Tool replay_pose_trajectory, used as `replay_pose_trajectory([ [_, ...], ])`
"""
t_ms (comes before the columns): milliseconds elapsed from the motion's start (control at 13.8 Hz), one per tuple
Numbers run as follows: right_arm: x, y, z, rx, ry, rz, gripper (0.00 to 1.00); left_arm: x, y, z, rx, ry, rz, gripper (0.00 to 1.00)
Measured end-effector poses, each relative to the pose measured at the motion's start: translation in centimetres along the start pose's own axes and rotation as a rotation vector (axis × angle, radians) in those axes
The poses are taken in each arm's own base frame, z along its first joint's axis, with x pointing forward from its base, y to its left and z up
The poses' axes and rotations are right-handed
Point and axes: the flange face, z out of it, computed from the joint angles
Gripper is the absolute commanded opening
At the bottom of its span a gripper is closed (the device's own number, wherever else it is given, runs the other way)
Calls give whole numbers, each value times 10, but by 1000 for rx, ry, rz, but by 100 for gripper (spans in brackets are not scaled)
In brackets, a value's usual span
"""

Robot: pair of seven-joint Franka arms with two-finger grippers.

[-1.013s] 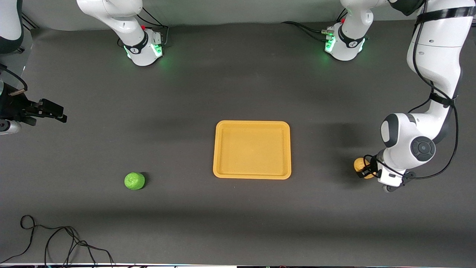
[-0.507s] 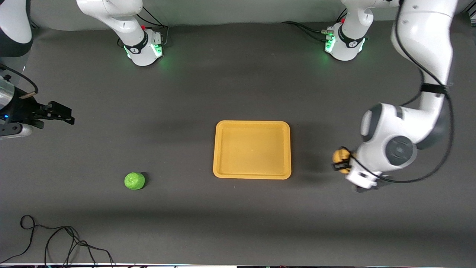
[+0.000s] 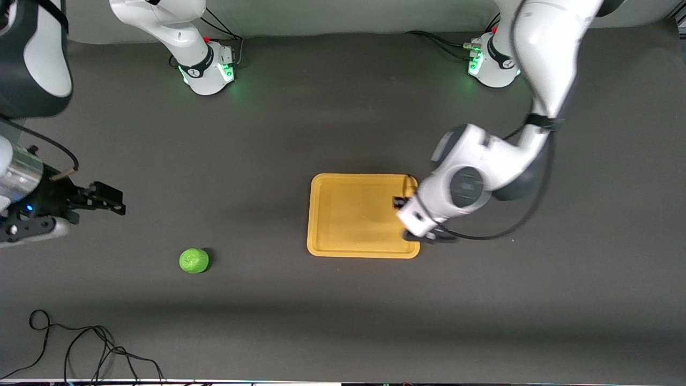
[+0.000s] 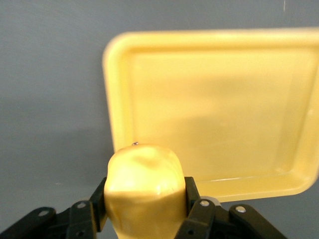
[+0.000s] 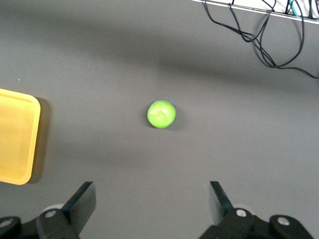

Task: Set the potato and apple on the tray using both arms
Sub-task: 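Carry the potato onto the tray with the left gripper while the right gripper reaches out, then release the potato on the tray while the right gripper grasps the apple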

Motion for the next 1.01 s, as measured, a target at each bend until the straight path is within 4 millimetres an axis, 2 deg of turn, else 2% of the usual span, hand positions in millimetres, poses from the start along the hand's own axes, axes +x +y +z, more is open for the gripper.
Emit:
replay_pose_trajectory([
  [72,5,1,11,1,-13,0,100,-2,10,22,45,-8,41,0],
  [217,16,2,38,3,-26,2,100,3,16,59,64,-13,79,0],
  [362,34,3,84,24,-23,22,100,9,17,79,53,-3,96,0],
  [434,41,3,113,36,-19,33,100,10,17,82,50,1,99,5],
  [651,48,4,189,39,12,49,100,15,17,81,35,36,98,9],
  [724,45,4,210,36,31,53,100,17,16,84,29,45,95,12],
  [796,40,5,229,34,49,56,100,19,16,89,23,51,93,30],
  [868,34,4,247,31,60,58,100,21,14,94,21,50,89,38],
  [1013,19,4,280,26,84,63,100,23,11,101,22,44,64,38],
])
